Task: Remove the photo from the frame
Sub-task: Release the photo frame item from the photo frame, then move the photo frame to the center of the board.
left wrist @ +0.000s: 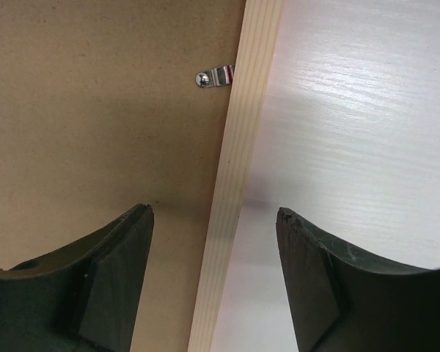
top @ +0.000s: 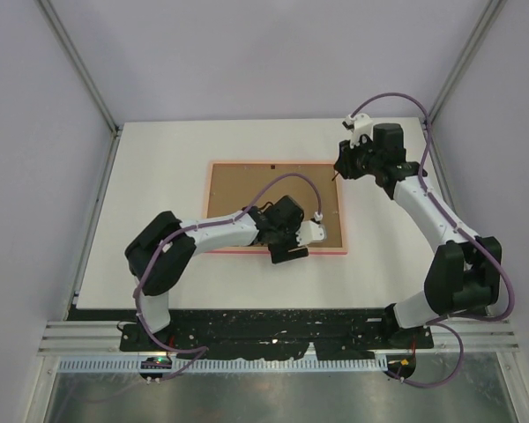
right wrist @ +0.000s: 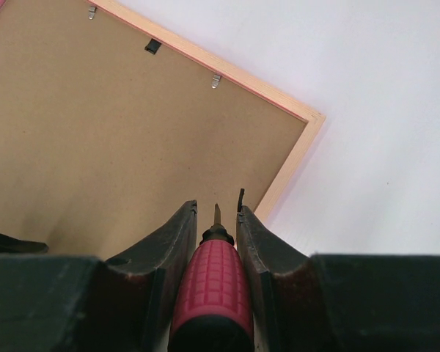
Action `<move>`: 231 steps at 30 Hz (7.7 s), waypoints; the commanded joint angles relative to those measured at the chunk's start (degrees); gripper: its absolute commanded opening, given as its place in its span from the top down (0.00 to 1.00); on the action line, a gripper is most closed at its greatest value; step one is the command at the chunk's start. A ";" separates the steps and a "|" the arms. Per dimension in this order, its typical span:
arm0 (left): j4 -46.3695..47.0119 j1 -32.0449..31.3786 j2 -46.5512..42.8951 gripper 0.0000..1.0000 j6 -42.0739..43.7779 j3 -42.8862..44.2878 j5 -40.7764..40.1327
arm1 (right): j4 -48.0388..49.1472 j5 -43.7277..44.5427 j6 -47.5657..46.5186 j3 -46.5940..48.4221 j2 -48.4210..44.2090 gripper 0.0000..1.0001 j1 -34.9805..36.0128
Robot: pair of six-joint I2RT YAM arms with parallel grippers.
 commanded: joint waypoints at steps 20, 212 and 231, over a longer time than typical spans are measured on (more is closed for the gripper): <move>6.57 -0.36 3.67 0.57 -3.01 -1.95 1.30 | -1.87 0.97 -3.19 -1.45 3.82 0.92 -0.27; 11.93 -13.80 -8.54 1.00 -10.22 -15.92 5.08 | -20.77 -11.60 -5.74 -2.33 -12.09 0.92 -2.03; 10.96 -15.39 -11.27 1.00 -6.44 -18.82 10.27 | -20.51 -12.48 -5.56 -3.04 -12.53 0.92 -2.82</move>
